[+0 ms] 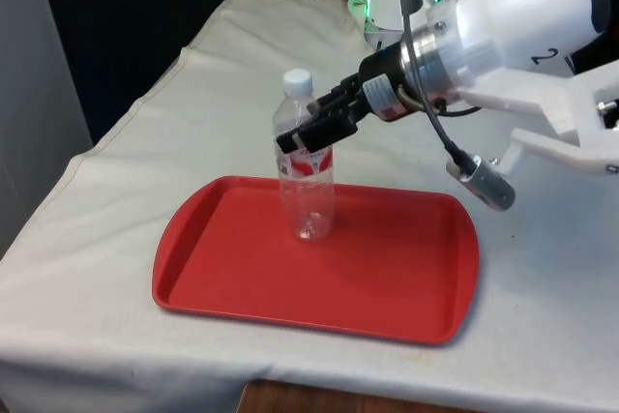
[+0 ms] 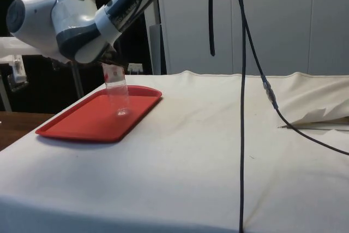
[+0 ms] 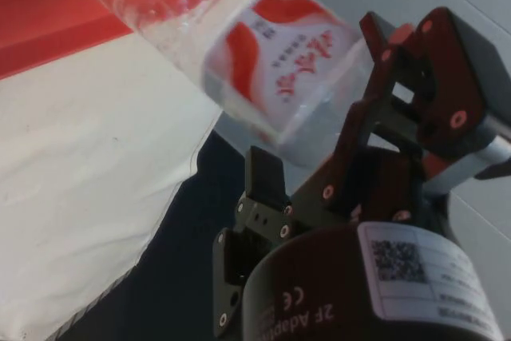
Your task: Place the bottle upright on the tray.
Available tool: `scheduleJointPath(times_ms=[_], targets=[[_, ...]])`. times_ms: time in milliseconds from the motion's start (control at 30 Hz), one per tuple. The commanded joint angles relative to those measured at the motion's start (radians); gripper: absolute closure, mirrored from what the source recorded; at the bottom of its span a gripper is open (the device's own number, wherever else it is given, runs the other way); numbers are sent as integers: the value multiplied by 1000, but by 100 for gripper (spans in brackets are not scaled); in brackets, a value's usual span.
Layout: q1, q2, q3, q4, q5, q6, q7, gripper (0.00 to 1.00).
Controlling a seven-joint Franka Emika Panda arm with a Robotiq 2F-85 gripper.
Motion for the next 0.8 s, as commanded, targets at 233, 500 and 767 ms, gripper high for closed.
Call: scheduleJointPath(times_ms=[233, 500, 767], targets=[[7, -10, 3, 21, -9, -40, -12, 0], [13, -11, 4, 45, -20, -78, -22, 0], [20, -14, 8, 79, -39, -131, -39, 0]])
